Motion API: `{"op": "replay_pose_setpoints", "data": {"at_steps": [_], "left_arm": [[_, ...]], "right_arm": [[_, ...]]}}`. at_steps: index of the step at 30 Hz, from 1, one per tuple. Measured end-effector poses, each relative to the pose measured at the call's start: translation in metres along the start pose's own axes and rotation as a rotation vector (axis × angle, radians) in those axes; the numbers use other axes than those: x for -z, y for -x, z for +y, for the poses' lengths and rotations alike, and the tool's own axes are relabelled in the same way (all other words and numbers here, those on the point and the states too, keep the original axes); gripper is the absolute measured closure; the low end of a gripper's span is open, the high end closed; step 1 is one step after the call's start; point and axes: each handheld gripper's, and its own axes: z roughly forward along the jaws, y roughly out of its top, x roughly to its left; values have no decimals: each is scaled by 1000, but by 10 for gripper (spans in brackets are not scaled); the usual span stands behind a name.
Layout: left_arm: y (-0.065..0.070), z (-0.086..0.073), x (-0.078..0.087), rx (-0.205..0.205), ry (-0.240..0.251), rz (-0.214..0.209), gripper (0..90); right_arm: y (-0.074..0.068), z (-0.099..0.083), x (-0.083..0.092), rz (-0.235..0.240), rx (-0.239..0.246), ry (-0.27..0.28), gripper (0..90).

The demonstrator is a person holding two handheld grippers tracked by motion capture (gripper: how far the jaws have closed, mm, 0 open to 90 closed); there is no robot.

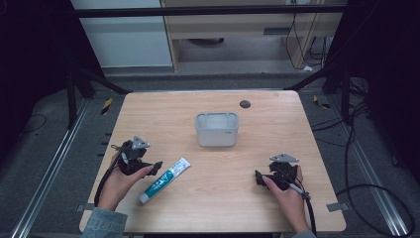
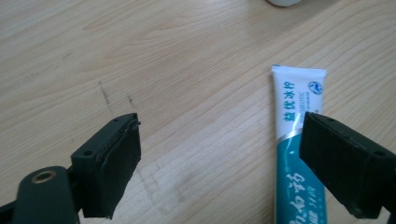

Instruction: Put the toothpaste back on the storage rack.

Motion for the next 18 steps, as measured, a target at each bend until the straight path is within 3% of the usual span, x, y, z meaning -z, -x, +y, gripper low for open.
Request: {"op": "replay_pose_setpoints", "data": {"at_steps": [5,10,13,18], "left_arm": [[7,6,4,-32,-11,-17,158],[16,3,-8,-83,-114,-36,179],[25,2,-19,-108,-182,-83,217],[32,6,-24,-130,-213,-103,275]], "right_arm": [[0,0,0,1,1,0,4],[0,0,0,-1,4,0,5],[0,0,0,-1,5,0,4],[0,0,0,0,6,0,5]]}}
